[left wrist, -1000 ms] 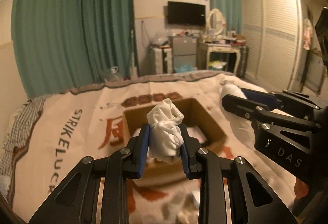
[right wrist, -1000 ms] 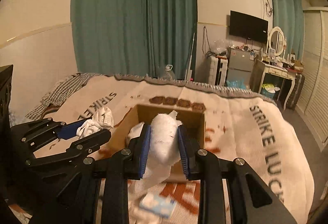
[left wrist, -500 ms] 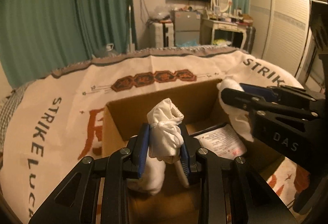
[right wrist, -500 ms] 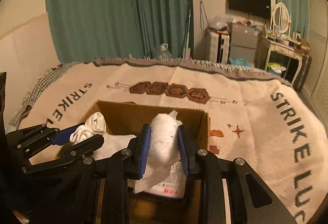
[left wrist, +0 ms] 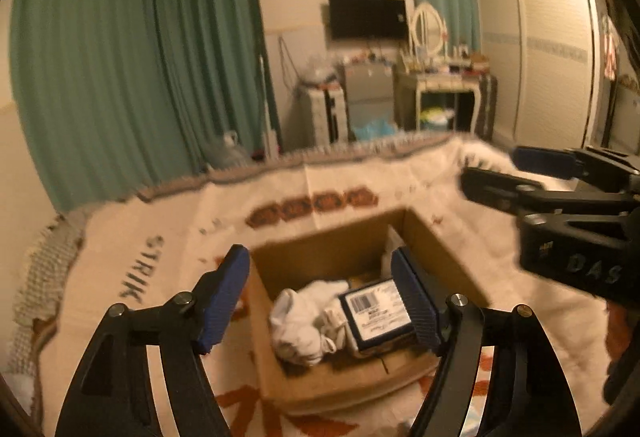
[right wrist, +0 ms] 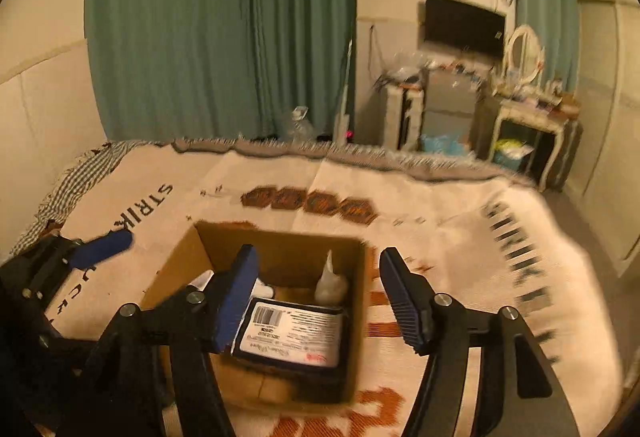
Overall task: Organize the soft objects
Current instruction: 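Lift both tools away from the box back toward the pile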
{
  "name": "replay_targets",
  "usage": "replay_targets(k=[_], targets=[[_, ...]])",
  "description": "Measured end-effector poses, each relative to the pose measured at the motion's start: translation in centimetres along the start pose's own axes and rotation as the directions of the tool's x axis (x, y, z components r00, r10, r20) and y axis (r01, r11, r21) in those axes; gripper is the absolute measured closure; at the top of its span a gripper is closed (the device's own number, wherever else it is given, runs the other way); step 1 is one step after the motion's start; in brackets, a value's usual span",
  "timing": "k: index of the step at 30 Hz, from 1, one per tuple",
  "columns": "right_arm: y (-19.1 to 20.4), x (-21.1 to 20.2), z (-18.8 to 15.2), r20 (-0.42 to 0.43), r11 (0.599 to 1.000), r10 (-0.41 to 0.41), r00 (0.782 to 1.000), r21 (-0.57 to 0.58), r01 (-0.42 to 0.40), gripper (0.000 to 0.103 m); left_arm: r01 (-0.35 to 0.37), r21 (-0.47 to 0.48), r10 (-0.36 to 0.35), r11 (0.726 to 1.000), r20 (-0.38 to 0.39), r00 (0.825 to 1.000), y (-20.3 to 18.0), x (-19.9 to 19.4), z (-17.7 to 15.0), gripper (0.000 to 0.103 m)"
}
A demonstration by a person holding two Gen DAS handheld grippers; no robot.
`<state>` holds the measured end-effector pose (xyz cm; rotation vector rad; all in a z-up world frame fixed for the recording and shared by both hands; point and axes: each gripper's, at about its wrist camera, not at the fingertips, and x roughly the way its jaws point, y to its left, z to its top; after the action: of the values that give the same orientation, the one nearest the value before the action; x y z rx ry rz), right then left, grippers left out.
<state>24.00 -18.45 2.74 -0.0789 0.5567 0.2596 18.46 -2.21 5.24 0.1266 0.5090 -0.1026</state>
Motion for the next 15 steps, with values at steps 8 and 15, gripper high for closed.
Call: replay_targets(k=[8,15], targets=[[0.8,-15.4,3.0,0.119,0.999,-0.041,0.992,0.001,0.041,0.023,-0.039,-0.075,0.053,0.996,0.188,0.981,3.2,-13.6,2.3,0.006],[3.3,-23.6,1.0,0.144,0.998,-0.018,0.989,-0.063,0.027,0.001,-0.034,-0.071,0.049,0.997,0.214,0.976,4.2,-18.7,-0.4,0.005]])
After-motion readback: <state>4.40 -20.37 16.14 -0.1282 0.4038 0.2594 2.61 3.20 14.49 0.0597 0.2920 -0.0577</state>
